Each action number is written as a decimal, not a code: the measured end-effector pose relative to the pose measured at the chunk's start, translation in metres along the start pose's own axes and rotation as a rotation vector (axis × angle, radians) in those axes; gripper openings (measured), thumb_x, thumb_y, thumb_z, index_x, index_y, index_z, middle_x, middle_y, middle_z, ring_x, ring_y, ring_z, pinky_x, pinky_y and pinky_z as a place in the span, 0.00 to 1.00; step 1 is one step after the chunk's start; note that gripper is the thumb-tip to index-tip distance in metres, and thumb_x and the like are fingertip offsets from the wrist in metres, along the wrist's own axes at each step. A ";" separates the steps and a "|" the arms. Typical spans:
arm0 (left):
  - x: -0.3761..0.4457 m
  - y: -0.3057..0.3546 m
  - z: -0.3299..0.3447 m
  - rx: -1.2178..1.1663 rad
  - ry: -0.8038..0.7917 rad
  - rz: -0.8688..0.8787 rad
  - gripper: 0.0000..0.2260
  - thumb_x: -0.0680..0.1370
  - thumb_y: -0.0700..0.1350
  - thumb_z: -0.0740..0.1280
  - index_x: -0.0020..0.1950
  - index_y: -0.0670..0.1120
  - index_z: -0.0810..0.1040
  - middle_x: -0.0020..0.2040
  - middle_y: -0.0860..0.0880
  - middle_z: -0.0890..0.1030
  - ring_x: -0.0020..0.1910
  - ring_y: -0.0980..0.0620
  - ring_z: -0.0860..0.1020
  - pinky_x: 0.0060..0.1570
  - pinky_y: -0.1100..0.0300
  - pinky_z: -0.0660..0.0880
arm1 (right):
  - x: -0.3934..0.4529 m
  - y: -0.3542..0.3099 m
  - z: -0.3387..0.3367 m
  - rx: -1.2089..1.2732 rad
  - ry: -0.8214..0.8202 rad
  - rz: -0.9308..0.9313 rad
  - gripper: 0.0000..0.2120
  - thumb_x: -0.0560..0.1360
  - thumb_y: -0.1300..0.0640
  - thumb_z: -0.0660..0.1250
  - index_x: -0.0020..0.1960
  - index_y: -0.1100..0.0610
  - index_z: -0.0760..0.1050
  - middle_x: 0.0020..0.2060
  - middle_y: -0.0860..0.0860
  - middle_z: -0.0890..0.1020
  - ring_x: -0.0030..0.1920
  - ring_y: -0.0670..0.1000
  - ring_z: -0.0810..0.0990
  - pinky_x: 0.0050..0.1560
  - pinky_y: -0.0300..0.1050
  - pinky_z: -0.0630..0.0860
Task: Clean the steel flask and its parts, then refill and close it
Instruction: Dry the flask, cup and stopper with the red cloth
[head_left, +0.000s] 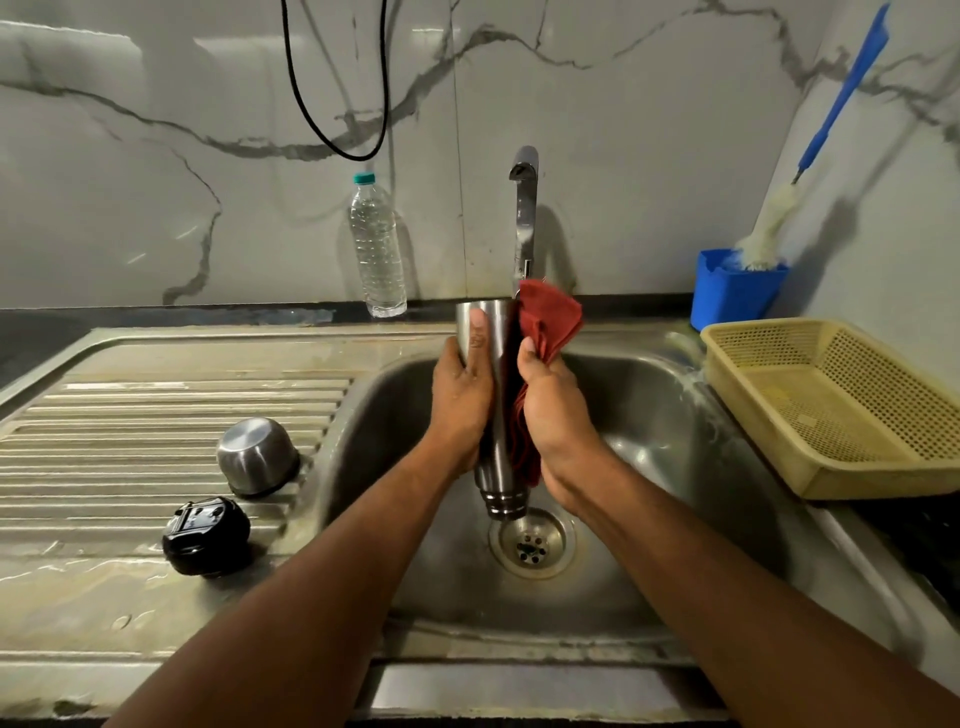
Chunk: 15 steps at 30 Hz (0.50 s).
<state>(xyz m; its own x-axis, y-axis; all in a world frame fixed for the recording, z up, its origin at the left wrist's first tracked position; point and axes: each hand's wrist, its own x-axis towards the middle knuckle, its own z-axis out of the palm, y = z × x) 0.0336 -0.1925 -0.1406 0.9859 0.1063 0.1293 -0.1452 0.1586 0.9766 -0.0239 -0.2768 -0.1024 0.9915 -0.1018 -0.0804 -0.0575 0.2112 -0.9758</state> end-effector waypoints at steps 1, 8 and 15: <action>0.001 0.005 -0.002 -0.024 0.055 -0.010 0.41 0.70 0.79 0.65 0.64 0.45 0.77 0.54 0.41 0.86 0.54 0.43 0.86 0.57 0.44 0.84 | 0.000 0.004 0.002 -0.031 0.014 0.050 0.15 0.86 0.47 0.57 0.65 0.50 0.78 0.56 0.54 0.85 0.57 0.54 0.85 0.63 0.55 0.80; 0.001 0.007 -0.003 0.081 0.023 -0.061 0.38 0.66 0.72 0.77 0.61 0.45 0.75 0.53 0.43 0.86 0.49 0.48 0.87 0.51 0.49 0.85 | -0.002 0.002 -0.010 0.079 0.091 0.334 0.18 0.85 0.48 0.56 0.55 0.57 0.81 0.43 0.57 0.85 0.41 0.56 0.83 0.40 0.47 0.79; -0.005 -0.006 0.005 0.124 -0.177 0.013 0.27 0.81 0.66 0.64 0.61 0.42 0.82 0.53 0.38 0.86 0.53 0.39 0.85 0.60 0.41 0.82 | 0.004 -0.013 -0.017 0.074 0.162 -0.071 0.14 0.86 0.45 0.57 0.60 0.47 0.80 0.52 0.49 0.87 0.54 0.50 0.86 0.63 0.53 0.79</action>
<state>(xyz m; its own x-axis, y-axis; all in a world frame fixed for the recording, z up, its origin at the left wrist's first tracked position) 0.0300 -0.1992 -0.1461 0.9848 -0.0686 0.1594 -0.1572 0.0354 0.9869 -0.0214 -0.2966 -0.0939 0.9607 -0.2732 -0.0491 0.0270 0.2683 -0.9630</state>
